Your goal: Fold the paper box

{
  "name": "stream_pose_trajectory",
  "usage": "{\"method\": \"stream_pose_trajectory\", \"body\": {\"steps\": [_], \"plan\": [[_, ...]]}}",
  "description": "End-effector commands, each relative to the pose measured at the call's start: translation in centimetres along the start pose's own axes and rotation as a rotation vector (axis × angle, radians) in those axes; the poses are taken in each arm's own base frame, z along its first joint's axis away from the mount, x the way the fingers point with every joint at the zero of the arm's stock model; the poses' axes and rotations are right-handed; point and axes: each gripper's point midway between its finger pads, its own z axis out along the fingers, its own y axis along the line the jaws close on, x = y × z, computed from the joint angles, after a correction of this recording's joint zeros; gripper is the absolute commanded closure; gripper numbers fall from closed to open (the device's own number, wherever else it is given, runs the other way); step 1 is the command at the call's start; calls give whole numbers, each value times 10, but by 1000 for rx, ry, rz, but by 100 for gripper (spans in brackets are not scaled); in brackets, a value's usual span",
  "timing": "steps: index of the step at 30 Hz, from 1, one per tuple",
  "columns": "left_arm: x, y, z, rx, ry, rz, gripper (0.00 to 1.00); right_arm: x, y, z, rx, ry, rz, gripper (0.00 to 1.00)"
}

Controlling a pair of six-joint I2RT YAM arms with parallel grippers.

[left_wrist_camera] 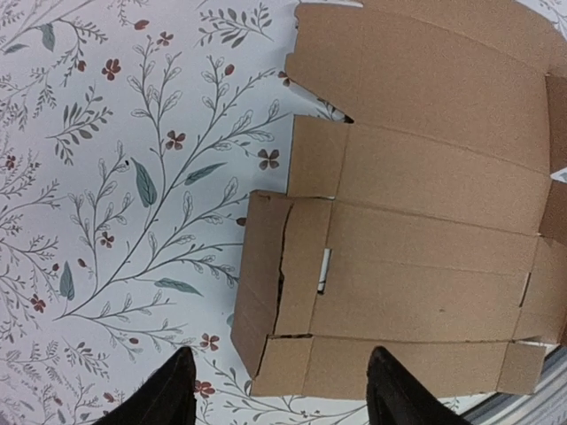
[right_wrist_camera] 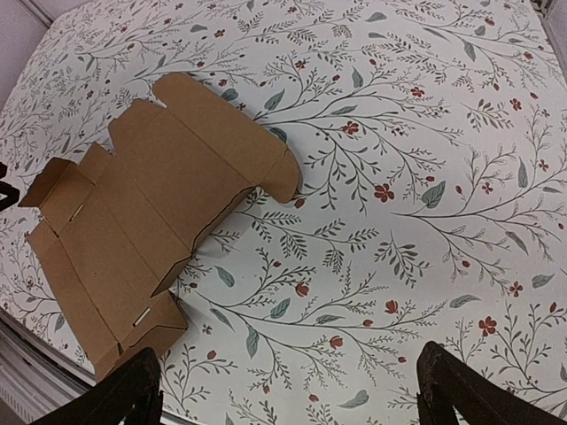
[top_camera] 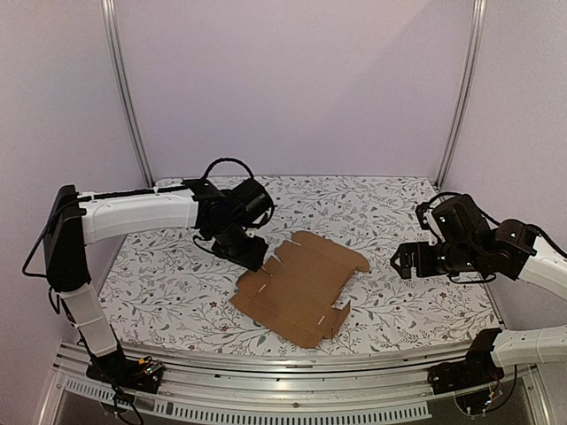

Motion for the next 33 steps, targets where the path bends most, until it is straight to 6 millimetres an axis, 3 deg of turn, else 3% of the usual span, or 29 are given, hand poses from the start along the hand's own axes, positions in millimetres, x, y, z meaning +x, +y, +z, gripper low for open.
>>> {"method": "stream_pose_trajectory", "body": {"steps": [1,8,13,24,33], "plan": [[-2,-13,11,9,20,36,39,13,6,8,-17,35,6,1],[2,-1,36,-85,51,51,49,17,9,14,-28,39,13,1],[1,4,43,-127,49,55,57,20,10,16,-36,44,19,1],[-1,10,59,-173,60,70,100,17,17,14,-57,33,19,1],[0,30,42,-143,-19,-81,100,5,41,11,-108,1,-13,1]]}}
